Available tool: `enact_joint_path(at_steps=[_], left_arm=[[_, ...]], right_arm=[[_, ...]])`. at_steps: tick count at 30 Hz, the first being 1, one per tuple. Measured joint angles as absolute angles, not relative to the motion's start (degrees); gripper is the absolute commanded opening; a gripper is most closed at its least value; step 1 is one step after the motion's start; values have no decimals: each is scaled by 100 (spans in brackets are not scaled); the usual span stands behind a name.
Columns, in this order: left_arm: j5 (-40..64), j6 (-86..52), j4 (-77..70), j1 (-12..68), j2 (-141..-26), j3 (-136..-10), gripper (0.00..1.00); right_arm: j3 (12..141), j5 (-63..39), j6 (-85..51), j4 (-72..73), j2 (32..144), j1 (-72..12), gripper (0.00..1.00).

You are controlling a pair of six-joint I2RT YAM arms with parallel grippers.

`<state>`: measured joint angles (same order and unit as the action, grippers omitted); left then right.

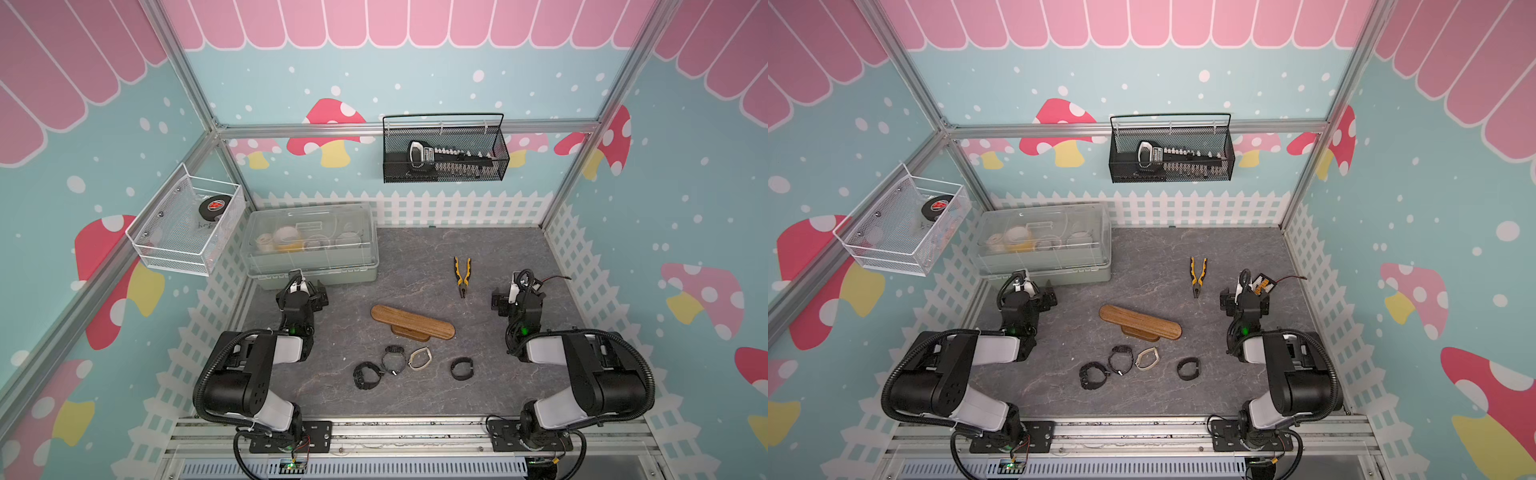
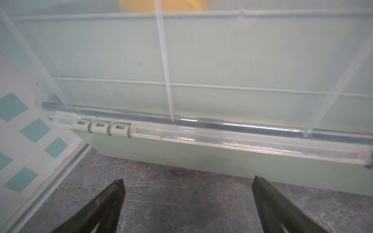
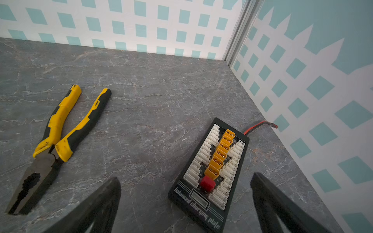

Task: Place watch on stand
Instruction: Pick up the watch at the center of the board.

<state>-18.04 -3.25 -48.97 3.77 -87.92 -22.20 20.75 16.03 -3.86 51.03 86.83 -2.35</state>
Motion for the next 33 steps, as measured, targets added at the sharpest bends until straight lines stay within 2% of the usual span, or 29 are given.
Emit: enact_joint_path(at_steps=[23, 28, 33], left_arm=[[-1850, -322, -4670, 395, -8626, -2226, 99], [-2185, -252, -4069, 628, -8162, -2517, 99], [-2762, -117, -3426, 1140, -7749, -2915, 99]], right_arm=[[2080, 1680, -388, 5054, 8663, -237, 100], [2453, 1951, -419, 3887, 7911, -244, 100], [2923, 2766, -515, 3120, 7161, -519, 100]])
